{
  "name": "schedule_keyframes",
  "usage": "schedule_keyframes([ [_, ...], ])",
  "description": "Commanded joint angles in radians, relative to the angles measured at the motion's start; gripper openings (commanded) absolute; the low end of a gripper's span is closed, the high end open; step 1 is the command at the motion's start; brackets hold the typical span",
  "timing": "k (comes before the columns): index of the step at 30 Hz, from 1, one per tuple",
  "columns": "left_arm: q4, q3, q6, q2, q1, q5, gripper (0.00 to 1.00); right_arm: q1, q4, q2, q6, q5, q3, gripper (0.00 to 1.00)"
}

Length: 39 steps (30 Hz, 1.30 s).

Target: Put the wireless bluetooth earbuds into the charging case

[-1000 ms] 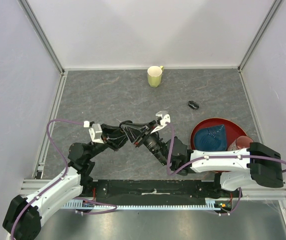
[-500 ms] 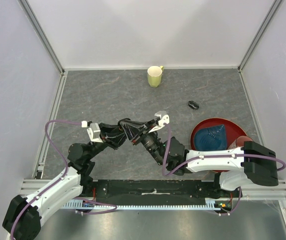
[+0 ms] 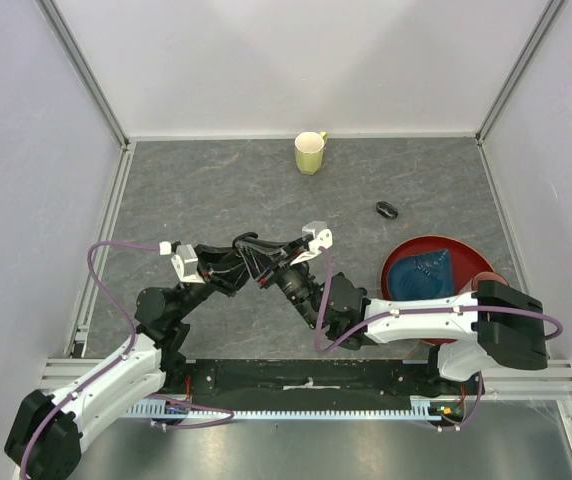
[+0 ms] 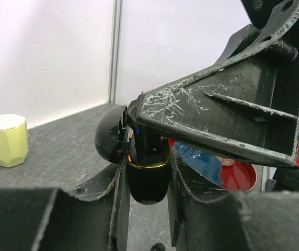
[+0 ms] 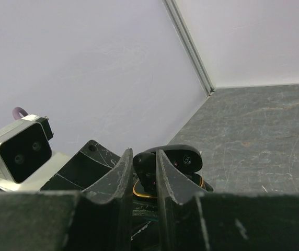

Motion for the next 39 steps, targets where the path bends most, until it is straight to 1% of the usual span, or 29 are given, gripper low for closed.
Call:
schedule_keyframes([
  [1,0.081,0.021,0.045,-0.02,-0.008,-0.052,0.02,0.006,0.024,0.023,0.007,0.01,0.01,0.0],
  [3,0.081,0.021,0.046,-0.024,-0.008,-0.06,0.02,0.006,0.023,0.017,0.01,0.004,-0.008,0.0],
  [10,0.073,0.019,0.068,-0.046,-0.008,-0.101,0.02,0.013,-0.074,-0.02,0.006,0.018,-0.039,0.0],
  [15,0.073,0.022,0.069,-0.046,-0.008,-0.097,0.02,0.016,-0.135,-0.022,-0.011,0.034,-0.018,0.0],
  [18,0.068,0.025,0.071,-0.047,-0.008,-0.091,0.02,0.016,-0.202,-0.015,-0.028,0.036,0.018,0.0],
  [21,0.059,0.027,0.075,-0.052,-0.008,-0.088,0.02,0.018,-0.222,-0.015,-0.031,0.036,0.031,0.01],
  [25,0.05,0.031,0.08,-0.055,-0.008,-0.08,0.02,0.016,-0.264,-0.028,-0.031,0.042,0.039,0.07],
  [27,0.044,0.031,0.086,-0.055,-0.008,-0.077,0.02,0.016,-0.273,-0.038,-0.028,0.045,0.039,0.11],
  [29,0.036,0.036,0.089,-0.06,-0.008,-0.074,0.02,0.016,-0.284,-0.046,-0.025,0.045,0.041,0.18],
  [31,0.025,0.039,0.092,-0.061,-0.008,-0.066,0.02,0.016,-0.292,-0.054,-0.02,0.05,0.039,0.2],
  [33,0.022,0.041,0.094,-0.064,-0.008,-0.065,0.02,0.018,-0.292,-0.061,-0.02,0.053,0.041,0.23],
  [37,0.016,0.044,0.094,-0.063,-0.008,-0.054,0.02,0.016,-0.293,-0.075,-0.02,0.053,0.042,0.33],
  [39,0.012,0.047,0.094,-0.063,-0.008,-0.045,0.02,0.016,-0.292,-0.083,-0.019,0.053,0.045,0.37],
])
